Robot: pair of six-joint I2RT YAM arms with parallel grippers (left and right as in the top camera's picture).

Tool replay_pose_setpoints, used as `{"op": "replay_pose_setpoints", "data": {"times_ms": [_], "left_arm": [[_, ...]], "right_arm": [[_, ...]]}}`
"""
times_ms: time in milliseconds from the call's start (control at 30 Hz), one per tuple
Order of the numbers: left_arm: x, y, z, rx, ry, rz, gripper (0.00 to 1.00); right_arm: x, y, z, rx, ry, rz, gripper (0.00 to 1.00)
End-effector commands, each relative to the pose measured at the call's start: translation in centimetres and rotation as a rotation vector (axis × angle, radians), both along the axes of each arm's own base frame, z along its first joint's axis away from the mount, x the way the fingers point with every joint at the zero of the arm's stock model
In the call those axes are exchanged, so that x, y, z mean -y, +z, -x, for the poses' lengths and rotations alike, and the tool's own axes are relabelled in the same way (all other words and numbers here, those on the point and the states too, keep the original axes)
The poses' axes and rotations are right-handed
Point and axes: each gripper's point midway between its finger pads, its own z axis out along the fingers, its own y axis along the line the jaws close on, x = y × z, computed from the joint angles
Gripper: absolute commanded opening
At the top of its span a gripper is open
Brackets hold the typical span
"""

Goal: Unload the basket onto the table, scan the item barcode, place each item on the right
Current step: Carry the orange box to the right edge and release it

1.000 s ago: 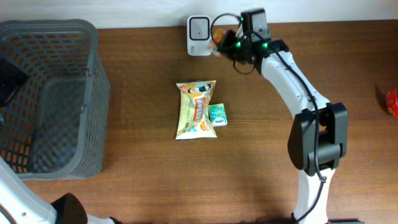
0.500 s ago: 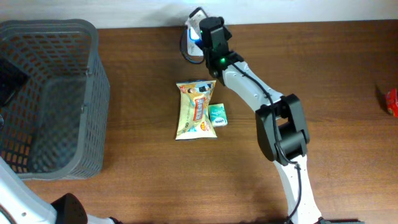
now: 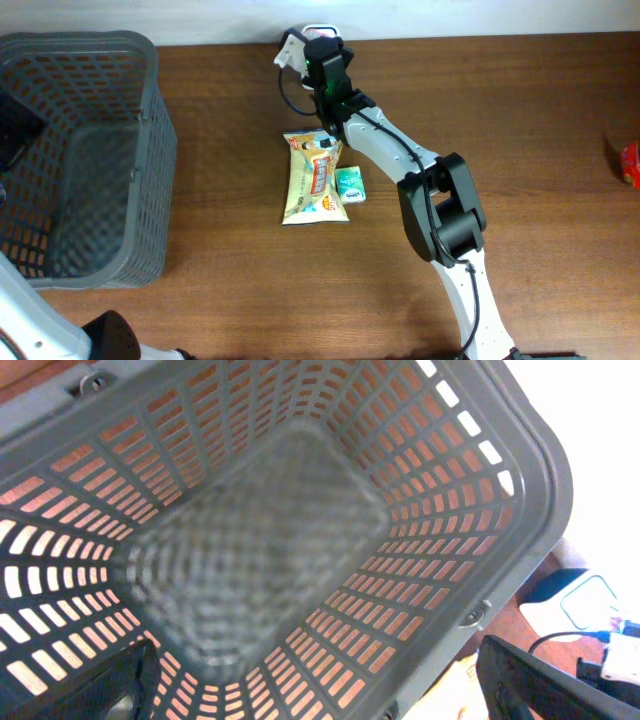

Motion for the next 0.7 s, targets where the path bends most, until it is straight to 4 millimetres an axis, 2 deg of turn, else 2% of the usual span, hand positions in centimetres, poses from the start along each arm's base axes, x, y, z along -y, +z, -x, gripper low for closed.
{"op": "replay_pose_setpoints", "data": {"times_ms": [0,100,167,200,233,333,400,467,567,600,667], "left_arm": [[-0.1,-0.1,0.0,-0.001,0.008,0.004,0.99],[-0.1,-0.1,0.0,-0.001,0.008,0.004,0.99],[-0.1,-0.1,0.0,-0.001,0.008,0.004,0.99],[-0.1,-0.1,0.0,0.000,0.008,0.005,0.99],[-0.1,-0.1,0.0,-0.001,0.008,0.004,0.99],[-0.1,-0.1,0.0,-0.001,0.008,0.004,0.99],[-0.1,-0.1,0.0,-0.001,0.008,0.004,0.99],[-0.1,-0.1,0.0,-0.001,0.008,0.004,0.99],[-0.1,-0.1,0.0,-0.001,0.008,0.004,0.99],[-0.1,-0.1,0.0,-0.001,0.008,0.004,0.99],[-0.1,-0.1,0.0,-0.001,0.008,0.004,0.99]], "right_arm": [[4.2,2.6,-0.3,0.113,-0.273,-0.136,0.04],[10.9,6.6,0.0,0.225,-0.536,-0.400,0.04],[15.4,7.2,0.7,0.199,-0.647,-0.480,0.04],[19.6,6.9,1.8,0.161,-0.762,-0.543,0.04],[23.6,6.0,3.1,0.107,-0.868,-0.612,0.04],[31.3,3.2,6.1,-0.057,-1.040,-0.735,0.04],[39.1,-0.1,10.1,-0.184,-1.238,-0.824,0.04],[44.2,-2.3,13.4,-0.286,-1.353,-0.912,0.04],[50.4,-4.6,17.5,-0.386,-1.447,-1.090,0.04],[51.6,-4.9,18.5,-0.392,-1.470,-1.118,0.04],[55.3,-5.5,21.0,-0.371,-1.545,-1.160,0.04]]}}
